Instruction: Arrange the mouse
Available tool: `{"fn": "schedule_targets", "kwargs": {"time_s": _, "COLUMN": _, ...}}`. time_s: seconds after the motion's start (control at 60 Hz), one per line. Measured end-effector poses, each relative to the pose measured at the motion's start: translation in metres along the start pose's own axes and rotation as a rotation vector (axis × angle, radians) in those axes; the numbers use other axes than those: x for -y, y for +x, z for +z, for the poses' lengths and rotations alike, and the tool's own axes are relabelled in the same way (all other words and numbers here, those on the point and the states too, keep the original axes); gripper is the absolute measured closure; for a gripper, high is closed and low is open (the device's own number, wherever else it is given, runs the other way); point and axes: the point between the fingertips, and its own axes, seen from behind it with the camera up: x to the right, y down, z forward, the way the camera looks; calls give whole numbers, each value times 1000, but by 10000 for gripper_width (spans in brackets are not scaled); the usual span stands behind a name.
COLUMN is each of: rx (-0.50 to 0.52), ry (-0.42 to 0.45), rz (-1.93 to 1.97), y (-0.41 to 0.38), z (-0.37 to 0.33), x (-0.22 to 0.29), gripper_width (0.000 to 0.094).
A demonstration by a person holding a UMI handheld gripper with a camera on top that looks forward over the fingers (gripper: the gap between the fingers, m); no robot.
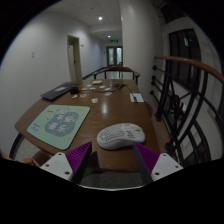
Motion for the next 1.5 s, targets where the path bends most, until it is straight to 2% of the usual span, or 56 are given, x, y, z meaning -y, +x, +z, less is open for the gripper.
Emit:
{"fn": "schedule_targets", "kwargs": {"time_s": 0.3, "rx": -80, "ry": -47, "rz": 35, "y": 0, "z": 75, "x": 45, "gripper_width": 91}}
{"fn": "schedule_targets", "kwargs": {"time_s": 0.4, "rx": -113, "ry": -37, "rz": 47, "y": 0, "z": 98, "x": 60, "gripper_width": 109}}
{"fn": "schedule_targets", "kwargs": {"time_s": 0.467, "rx": -124, "ry": -28, "rz": 50, "y": -1, "z": 106, "x": 65, "gripper_width": 431}}
{"fn": "schedule_targets", "kwargs": {"time_s": 0.617, "rx": -135, "ry": -7, "rz": 96, "y": 0, "z": 105, "x": 66, "gripper_width": 572}}
{"fn": "schedule_targets", "kwargs": {"time_s": 0.717, "rx": -183, "ry": -3, "rz": 119, "y": 10, "z": 95, "x": 65, "gripper_width": 592}}
{"fn": "schedule_targets", "kwargs": {"time_s": 0.767, "rx": -212, "ry": 24, "rz": 145, "y": 16, "z": 80, "x": 78, "gripper_width": 594}}
{"fn": "schedule_targets", "kwargs": {"time_s": 0.833, "rx": -199, "ry": 95, "rz": 169, "y": -5, "z": 55, "x": 115, "gripper_width": 594}}
{"fn": "schedule_targets", "kwargs": {"time_s": 0.933, "rx": -145, "ry": 229, "rz": 101, "y": -71, "z": 11, "x": 188, "gripper_width": 592}}
{"fn": "schedule_targets", "kwargs": {"time_s": 1.033, "rx": -79, "ry": 286, "rz": 23, "y": -152, "z": -7, "x": 210, "gripper_width": 548}}
{"fn": "schedule_targets", "kwargs": {"time_s": 1.067, "rx": -43, "ry": 272, "rz": 25, "y": -174, "z": 6, "x": 212, "gripper_width": 541}}
{"fn": "schedule_targets", "kwargs": {"time_s": 1.133, "rx": 4, "ry": 193, "rz": 26, "y": -213, "z": 28, "x": 180, "gripper_width": 533}}
{"fn": "schedule_targets", "kwargs": {"time_s": 1.183, "rx": -7, "ry": 117, "rz": 30, "y": -227, "z": 51, "x": 140, "gripper_width": 531}}
{"fn": "schedule_targets", "kwargs": {"time_s": 1.267, "rx": -48, "ry": 15, "rz": 33, "y": -227, "z": 82, "x": 106, "gripper_width": 532}}
{"fn": "schedule_targets", "kwargs": {"time_s": 1.45, "rx": -104, "ry": -49, "rz": 28, "y": -220, "z": 105, "x": 66, "gripper_width": 533}}
{"fn": "schedule_targets", "kwargs": {"time_s": 1.5, "rx": -97, "ry": -34, "rz": 42, "y": -221, "z": 105, "x": 67, "gripper_width": 527}}
